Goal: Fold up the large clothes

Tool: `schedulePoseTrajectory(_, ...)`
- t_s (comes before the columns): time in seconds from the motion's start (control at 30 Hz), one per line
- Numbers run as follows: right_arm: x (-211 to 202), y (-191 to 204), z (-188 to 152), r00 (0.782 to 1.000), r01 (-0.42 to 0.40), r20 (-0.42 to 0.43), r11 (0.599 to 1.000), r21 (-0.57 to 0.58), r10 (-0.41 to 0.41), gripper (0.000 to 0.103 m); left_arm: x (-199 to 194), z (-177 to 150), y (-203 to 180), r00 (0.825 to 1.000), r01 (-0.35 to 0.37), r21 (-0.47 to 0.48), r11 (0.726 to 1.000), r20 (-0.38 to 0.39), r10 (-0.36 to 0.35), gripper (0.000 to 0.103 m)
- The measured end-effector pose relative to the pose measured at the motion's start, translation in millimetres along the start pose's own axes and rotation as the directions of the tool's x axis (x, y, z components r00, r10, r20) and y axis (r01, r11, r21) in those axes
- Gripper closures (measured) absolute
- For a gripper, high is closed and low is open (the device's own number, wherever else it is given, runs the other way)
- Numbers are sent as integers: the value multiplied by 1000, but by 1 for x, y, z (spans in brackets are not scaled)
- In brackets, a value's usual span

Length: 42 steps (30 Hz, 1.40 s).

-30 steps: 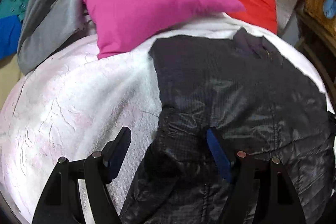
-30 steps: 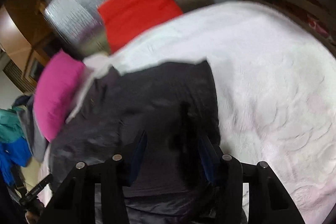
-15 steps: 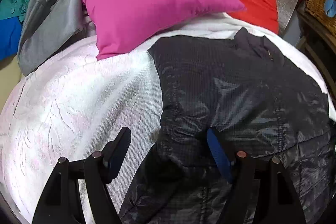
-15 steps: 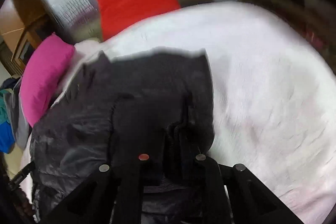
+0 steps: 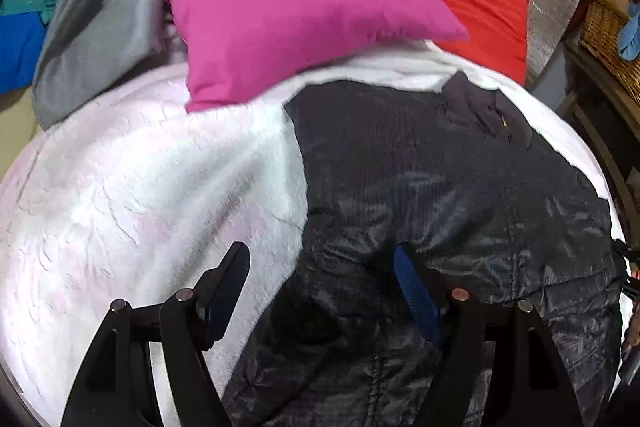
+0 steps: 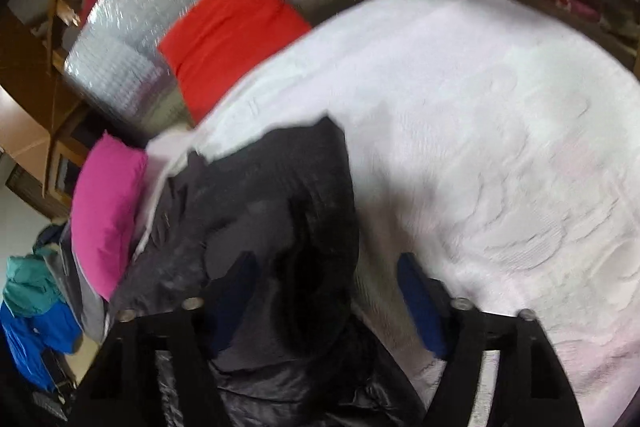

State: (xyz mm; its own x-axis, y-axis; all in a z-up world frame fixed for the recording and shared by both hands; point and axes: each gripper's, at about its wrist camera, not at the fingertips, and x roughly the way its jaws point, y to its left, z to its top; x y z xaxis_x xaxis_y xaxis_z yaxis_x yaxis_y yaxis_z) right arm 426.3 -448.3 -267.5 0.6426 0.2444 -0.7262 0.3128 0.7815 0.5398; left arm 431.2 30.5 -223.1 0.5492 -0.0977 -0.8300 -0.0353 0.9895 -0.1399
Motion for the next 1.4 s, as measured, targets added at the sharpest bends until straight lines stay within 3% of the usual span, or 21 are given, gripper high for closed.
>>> schedulePoseTrajectory(0.03,8,4,-2,999,-11,-33,1000,-12,10,54,3,-2,-3,1000,-1,12,1000,-11,1,28)
schedulePoseTrajectory(0.13,4,15,-6,999,48,4,995,-82,-48,69,7,-3,-9,1000,-21,45,999,-15,22,28)
schedulePoseTrajectory(0.23,-17,29,-10,994,75,90,988,-134,-63,74,3,-2,-11,1000,-15,37,999,1,15,28)
schedulePoseTrajectory(0.3,-20,28,-13,992,101,86,983,-153,-88,74,4,-1,-10,1000,-27,31,999,0,27,28)
schedulePoseTrajectory(0.37,-5,18,-16,991,133,20,980,-147,-131,72,8,-3,-9,999,-29,21,999,-23,30,28)
schedulePoseTrajectory(0.47,-14,15,-14,995,104,13,991,-89,-103,67,-1,-3,-10,999,-41,20,999,-14,41,28)
schedulePoseTrajectory(0.53,-35,14,-15,996,79,51,995,-60,-76,44,-15,-4,-11,998,-65,30,997,26,65,28)
schedulePoseTrajectory(0.6,-61,13,-22,994,36,108,999,-38,-32,36,-30,-6,-10,995,-73,26,997,65,72,28)
schedulePoseTrajectory(0.7,-83,18,-40,991,-97,95,995,-17,98,36,-55,-15,-14,995,27,14,1000,100,-28,28)
schedulePoseTrajectory(0.8,-82,21,-67,974,-227,14,973,31,227,36,-60,-30,-24,989,141,14,990,50,-142,26)
schedulePoseTrajectory(0.9,-68,29,-90,953,-291,-61,953,85,297,35,-47,-48,-38,967,244,-31,969,-69,-246,26)
schedulePoseTrajectory(1.0,-49,38,-107,934,-322,-119,937,131,338,35,-33,-51,-38,943,300,-129,945,-110,-315,26)
schedulePoseTrajectory(1.1,-26,42,-115,925,-332,-119,922,200,360,35,-17,-48,-21,934,308,-272,912,-96,-344,26)
schedulePoseTrajectory(1.2,-3,42,-111,933,-309,-102,915,260,344,35,-1,-46,-7,920,326,-375,868,-87,-383,26)
schedulePoseTrajectory(1.37,18,30,-105,929,-318,-61,875,365,364,36,14,-37,3,903,370,-457,809,-27,-428,28)
schedulePoseTrajectory(1.4,19,31,-101,926,-331,-47,865,377,375,38,17,-35,5,907,368,-460,808,-12,-421,41)
